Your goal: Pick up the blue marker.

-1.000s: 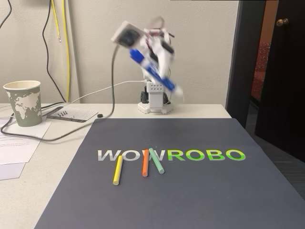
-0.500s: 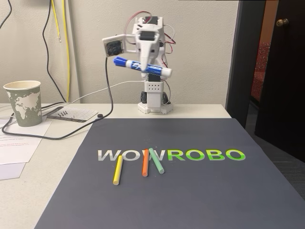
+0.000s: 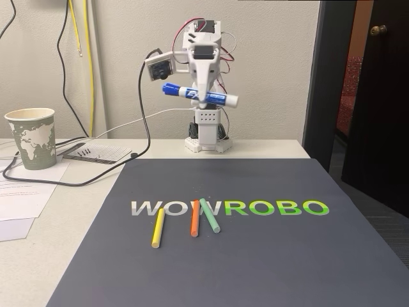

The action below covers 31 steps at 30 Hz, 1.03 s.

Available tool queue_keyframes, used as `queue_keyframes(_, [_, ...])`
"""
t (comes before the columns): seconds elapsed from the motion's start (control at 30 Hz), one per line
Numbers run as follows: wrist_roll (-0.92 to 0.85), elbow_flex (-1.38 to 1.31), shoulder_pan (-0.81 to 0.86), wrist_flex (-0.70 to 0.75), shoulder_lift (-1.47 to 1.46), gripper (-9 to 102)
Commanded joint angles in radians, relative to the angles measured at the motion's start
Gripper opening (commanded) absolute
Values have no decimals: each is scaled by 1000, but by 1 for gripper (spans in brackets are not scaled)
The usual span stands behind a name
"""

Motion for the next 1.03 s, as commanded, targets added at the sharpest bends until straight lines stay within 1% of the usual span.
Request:
queue_keyframes(0.0, [8,-37,-3,5,20,0])
queue_keyframes(0.13, [8,3,-3,-8,49,0])
queue_keyframes(0.2, [9,54,-3,-38,84,0])
queue_keyframes(0.43, [8,275,-28,-221,218,0])
queue_keyframes(0.53, [-20,371,-34,-341,273,0])
queue_keyframes(0.63, [-28,393,-37,-419,256,0])
queue_keyframes(1.0, [-32,396,-32,-430,244,0])
